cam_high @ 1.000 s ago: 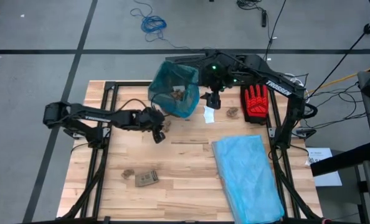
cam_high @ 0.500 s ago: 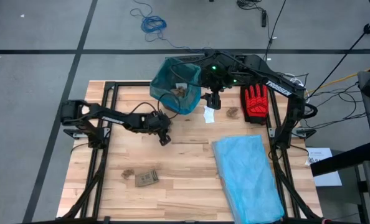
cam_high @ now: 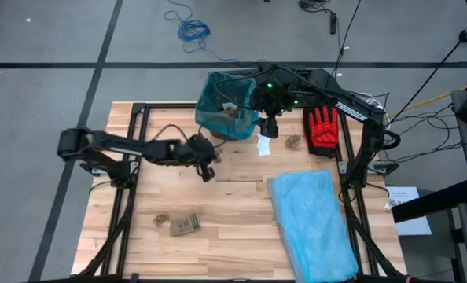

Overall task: Place trash/remove bag and relplace
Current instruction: Put the brown napkin into the trash bin

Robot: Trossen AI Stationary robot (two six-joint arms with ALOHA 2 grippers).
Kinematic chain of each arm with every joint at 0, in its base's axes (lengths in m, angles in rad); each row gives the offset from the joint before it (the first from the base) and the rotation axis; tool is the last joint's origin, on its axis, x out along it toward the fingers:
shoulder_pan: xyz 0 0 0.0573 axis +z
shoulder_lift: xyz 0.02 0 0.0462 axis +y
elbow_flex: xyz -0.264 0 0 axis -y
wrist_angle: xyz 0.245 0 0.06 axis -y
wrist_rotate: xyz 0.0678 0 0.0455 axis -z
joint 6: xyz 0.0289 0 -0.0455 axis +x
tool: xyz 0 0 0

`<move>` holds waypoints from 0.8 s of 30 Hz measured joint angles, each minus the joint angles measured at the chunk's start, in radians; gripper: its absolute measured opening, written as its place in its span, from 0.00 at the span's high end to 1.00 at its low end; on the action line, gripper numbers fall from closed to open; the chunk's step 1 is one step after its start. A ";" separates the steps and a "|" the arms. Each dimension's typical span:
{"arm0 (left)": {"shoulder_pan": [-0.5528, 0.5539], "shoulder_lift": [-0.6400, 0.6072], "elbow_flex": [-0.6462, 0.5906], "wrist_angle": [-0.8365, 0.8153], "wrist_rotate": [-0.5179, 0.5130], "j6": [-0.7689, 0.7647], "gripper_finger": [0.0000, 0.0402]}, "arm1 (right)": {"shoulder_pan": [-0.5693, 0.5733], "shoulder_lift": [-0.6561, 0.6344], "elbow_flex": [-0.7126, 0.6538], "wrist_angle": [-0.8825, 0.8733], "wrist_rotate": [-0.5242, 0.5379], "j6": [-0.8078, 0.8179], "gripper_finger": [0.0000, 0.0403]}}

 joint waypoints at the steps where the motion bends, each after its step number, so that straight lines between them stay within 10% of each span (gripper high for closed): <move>1: -0.002 -0.031 0.010 0.001 0.000 0.011 1.00 | 0.000 0.000 0.000 0.000 0.000 0.000 0.38; 17: 0.136 -0.184 0.303 0.014 -0.131 0.294 1.00 | 0.000 0.000 0.000 0.026 0.000 -0.011 0.38; 24: 0.307 -0.091 0.329 0.060 0.043 0.299 1.00 | 0.000 0.000 0.000 0.027 0.000 -0.028 0.38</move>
